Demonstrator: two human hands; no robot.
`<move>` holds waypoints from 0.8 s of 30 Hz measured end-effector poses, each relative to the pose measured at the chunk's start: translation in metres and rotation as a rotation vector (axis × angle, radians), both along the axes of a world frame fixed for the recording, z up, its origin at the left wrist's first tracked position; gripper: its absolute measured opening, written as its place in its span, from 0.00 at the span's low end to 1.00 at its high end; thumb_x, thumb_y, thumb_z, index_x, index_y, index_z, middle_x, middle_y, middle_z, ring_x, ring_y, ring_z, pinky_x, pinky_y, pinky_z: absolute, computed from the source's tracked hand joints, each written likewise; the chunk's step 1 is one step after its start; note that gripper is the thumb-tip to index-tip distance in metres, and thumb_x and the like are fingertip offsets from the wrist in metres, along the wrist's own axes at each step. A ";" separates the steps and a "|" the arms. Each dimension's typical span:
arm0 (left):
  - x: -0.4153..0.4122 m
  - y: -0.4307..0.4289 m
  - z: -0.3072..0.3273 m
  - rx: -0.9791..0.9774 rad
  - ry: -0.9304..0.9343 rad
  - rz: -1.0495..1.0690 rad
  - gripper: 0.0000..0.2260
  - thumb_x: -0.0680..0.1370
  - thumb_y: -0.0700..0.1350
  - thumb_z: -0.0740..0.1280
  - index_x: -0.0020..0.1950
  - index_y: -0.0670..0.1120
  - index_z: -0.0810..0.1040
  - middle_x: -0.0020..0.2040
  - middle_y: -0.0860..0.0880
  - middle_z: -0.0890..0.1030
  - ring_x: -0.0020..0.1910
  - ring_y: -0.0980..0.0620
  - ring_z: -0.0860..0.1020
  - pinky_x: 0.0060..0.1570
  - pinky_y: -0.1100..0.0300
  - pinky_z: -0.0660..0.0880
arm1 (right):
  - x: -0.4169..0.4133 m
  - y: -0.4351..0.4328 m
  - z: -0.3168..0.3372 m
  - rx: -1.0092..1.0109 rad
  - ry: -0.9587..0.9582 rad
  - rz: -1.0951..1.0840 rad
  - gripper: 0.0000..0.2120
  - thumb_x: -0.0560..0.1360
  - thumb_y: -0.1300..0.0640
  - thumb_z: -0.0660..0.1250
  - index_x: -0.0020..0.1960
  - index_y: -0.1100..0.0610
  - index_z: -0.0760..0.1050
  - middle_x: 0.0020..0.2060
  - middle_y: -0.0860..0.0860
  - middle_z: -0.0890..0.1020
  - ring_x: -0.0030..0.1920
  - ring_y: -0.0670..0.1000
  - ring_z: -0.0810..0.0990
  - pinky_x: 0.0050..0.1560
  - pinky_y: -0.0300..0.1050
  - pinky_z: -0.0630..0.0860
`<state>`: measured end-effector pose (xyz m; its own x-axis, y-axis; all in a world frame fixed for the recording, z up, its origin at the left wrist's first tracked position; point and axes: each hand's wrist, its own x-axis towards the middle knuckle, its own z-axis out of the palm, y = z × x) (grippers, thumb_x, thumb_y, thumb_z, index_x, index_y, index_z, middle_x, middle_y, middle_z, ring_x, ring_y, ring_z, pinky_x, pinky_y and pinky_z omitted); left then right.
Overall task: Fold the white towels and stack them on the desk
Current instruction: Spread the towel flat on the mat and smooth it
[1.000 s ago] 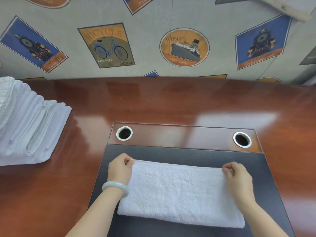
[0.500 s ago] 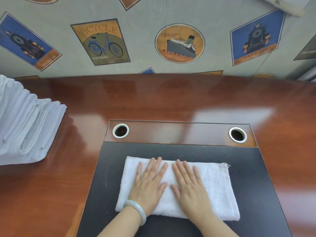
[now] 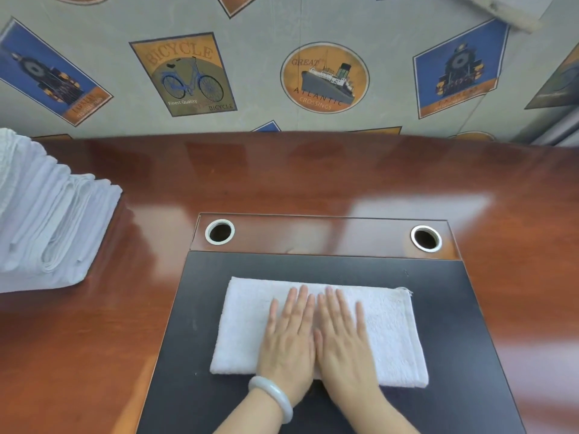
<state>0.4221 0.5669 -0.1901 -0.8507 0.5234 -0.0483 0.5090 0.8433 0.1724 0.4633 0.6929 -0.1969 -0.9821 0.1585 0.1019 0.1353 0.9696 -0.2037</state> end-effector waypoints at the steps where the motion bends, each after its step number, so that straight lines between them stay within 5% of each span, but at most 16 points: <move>1: 0.005 0.001 -0.003 -0.011 -0.012 -0.011 0.26 0.79 0.49 0.52 0.76 0.42 0.67 0.79 0.44 0.60 0.77 0.45 0.60 0.71 0.42 0.57 | 0.003 -0.005 -0.004 -0.011 -0.026 0.037 0.27 0.83 0.50 0.44 0.74 0.62 0.67 0.75 0.58 0.65 0.77 0.56 0.59 0.73 0.60 0.56; 4: 0.005 -0.015 -0.013 -0.045 -0.004 0.006 0.26 0.80 0.51 0.52 0.78 0.47 0.64 0.80 0.48 0.58 0.78 0.48 0.59 0.71 0.40 0.57 | 0.016 0.012 -0.018 -0.009 -0.085 0.003 0.28 0.81 0.47 0.49 0.77 0.59 0.61 0.78 0.54 0.61 0.78 0.54 0.58 0.73 0.60 0.56; 9: -0.004 -0.046 -0.012 -0.077 -0.025 0.141 0.26 0.81 0.55 0.49 0.79 0.50 0.60 0.80 0.48 0.57 0.79 0.48 0.57 0.72 0.36 0.58 | 0.032 0.049 -0.016 -0.043 -0.136 -0.172 0.32 0.82 0.42 0.38 0.78 0.57 0.59 0.78 0.53 0.61 0.78 0.53 0.56 0.75 0.59 0.54; 18: -0.013 -0.086 -0.010 -0.118 -0.110 0.244 0.27 0.83 0.57 0.39 0.80 0.51 0.58 0.81 0.50 0.53 0.80 0.52 0.50 0.73 0.41 0.47 | 0.062 0.097 -0.008 0.011 -0.241 -0.264 0.31 0.81 0.38 0.37 0.80 0.50 0.50 0.78 0.49 0.61 0.76 0.55 0.61 0.74 0.63 0.54; 24: -0.036 -0.067 0.014 -0.117 -0.115 0.098 0.26 0.82 0.57 0.47 0.78 0.50 0.61 0.79 0.46 0.61 0.78 0.45 0.54 0.72 0.41 0.52 | 0.021 0.077 0.012 0.045 -0.166 -0.143 0.28 0.81 0.45 0.47 0.77 0.56 0.61 0.75 0.55 0.66 0.77 0.57 0.58 0.76 0.60 0.49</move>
